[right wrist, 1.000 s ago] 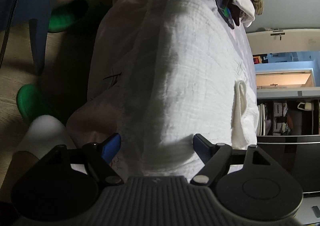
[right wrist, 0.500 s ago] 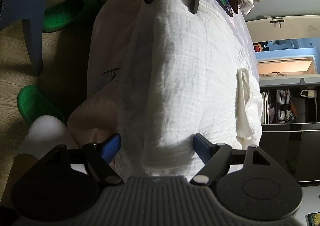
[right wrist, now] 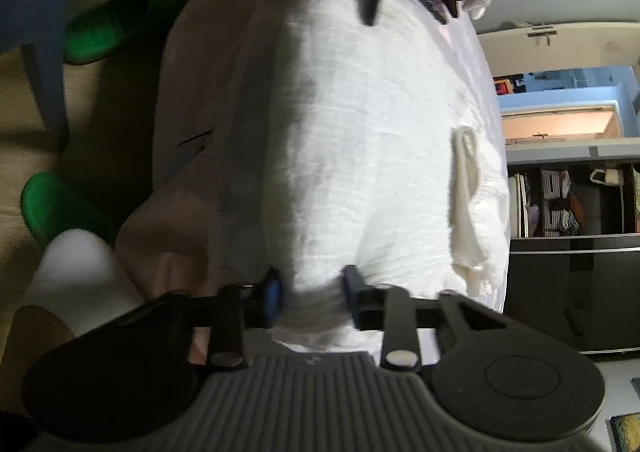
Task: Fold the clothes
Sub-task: 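Grasp the garment end with both grippers and lift it up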
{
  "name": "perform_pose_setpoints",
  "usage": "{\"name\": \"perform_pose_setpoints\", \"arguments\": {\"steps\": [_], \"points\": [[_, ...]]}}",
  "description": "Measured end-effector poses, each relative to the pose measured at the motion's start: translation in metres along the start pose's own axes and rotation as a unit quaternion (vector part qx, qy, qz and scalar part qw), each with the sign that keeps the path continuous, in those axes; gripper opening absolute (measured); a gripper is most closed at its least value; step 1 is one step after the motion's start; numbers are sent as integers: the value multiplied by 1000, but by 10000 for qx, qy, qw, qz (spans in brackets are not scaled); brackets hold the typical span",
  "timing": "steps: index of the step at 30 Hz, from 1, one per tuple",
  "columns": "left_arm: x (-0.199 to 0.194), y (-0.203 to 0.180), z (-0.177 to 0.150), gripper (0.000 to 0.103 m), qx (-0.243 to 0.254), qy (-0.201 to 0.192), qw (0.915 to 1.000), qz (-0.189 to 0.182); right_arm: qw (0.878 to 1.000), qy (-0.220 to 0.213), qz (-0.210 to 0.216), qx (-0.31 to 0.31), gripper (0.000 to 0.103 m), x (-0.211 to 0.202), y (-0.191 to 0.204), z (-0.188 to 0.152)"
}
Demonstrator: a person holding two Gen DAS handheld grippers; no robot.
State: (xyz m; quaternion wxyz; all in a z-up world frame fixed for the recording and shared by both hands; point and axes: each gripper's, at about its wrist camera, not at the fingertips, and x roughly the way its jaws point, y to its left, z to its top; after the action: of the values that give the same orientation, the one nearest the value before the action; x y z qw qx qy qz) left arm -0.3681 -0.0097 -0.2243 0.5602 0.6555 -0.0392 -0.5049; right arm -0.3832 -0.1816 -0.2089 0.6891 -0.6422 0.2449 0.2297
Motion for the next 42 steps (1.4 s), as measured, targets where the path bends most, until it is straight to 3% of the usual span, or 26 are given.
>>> {"name": "perform_pose_setpoints", "arguments": {"steps": [5, 11, 16, 20, 27, 33, 38, 42], "points": [[-9, 20, -4, 21, -364, -114, 9993, -59, 9998, -138, 32, 166, 15, -12, -11, -3], [-25, 55, -7, 17, -909, -306, 9954, -14, 9960, -163, 172, 858, 15, -29, -59, -7], [-36, 101, -13, 16, -1670, -332, 9853, 149, 9858, -202, 408, 1614, 15, -41, -116, -25], [-44, 136, -19, 16, -2189, -329, 9750, 213, 9826, -337, 516, 1755, 15, -50, -155, -34], [-56, 196, -30, 15, -3069, -321, 9507, 319, 9794, -449, 413, 1924, 14, -47, -234, -36], [-50, 238, -47, 15, -3496, -296, 9361, 249, 9782, -418, 635, 1934, 15, -29, -278, -37], [-29, 286, -77, 14, -4393, -252, 8977, 211, 9713, -339, 728, 2241, 15, 9, -317, -42], [-5, 319, -99, 14, -4764, -149, 8790, 162, 9627, -199, 768, 2586, 15, 42, -347, -48]]}}
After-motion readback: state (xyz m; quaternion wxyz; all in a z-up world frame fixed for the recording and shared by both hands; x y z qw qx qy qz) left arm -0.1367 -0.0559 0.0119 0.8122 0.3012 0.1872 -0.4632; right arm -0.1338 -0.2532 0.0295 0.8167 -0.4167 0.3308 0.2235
